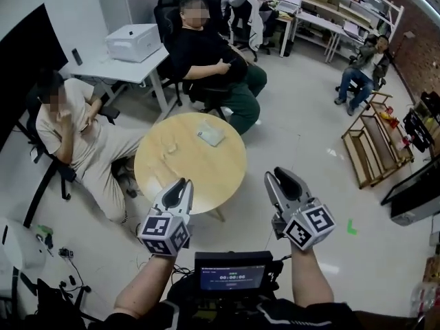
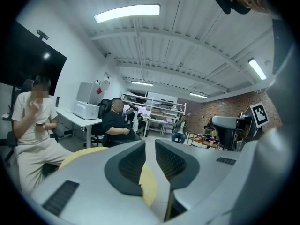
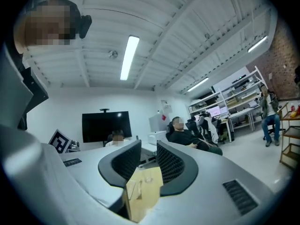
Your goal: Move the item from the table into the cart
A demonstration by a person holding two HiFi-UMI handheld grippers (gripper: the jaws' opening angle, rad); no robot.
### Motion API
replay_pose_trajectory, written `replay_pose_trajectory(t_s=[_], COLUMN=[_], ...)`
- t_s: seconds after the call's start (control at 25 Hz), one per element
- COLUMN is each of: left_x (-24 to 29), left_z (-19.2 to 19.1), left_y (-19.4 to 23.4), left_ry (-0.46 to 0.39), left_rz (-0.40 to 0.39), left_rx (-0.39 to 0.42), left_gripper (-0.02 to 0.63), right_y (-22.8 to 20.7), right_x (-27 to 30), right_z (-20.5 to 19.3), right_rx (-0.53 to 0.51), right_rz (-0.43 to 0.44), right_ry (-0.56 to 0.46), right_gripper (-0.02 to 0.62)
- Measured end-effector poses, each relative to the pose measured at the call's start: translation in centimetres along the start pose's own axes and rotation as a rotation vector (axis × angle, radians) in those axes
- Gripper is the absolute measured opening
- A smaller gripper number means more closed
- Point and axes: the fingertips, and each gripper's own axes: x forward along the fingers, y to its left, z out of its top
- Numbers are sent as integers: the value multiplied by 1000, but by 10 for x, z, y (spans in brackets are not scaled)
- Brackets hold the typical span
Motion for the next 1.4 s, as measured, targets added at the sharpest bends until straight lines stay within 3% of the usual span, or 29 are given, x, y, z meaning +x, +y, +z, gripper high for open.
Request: replay_pose_trajectory(t_s=[0.24,0.48,0.6,0.92,1.16,1.4], left_x=[34,39,42,64,122,174], left_z=[21,41,37,25,-4,-48], left_y=[71,193,266,441,524,575], left_ry=[-5,-9,15,133,219,315], left_rz=[160,271,305,308,348,381], left_rx=[-41,-26,-21,-24,-76,-135], left_gripper=[80,80,80,81,81,81], right_y=[-10,33,63,136,123,101], right_x=[117,252,323,505,601,664], right_z=[-6,-45,-77,-182,-270,-355], right_rx=[-39,-84,-137,-394,-562,-673], right_rz=[186,304,362,511,649,756], right_ry=[72,156,213,463,678,848], right_gripper=[97,97,158,158,158,162])
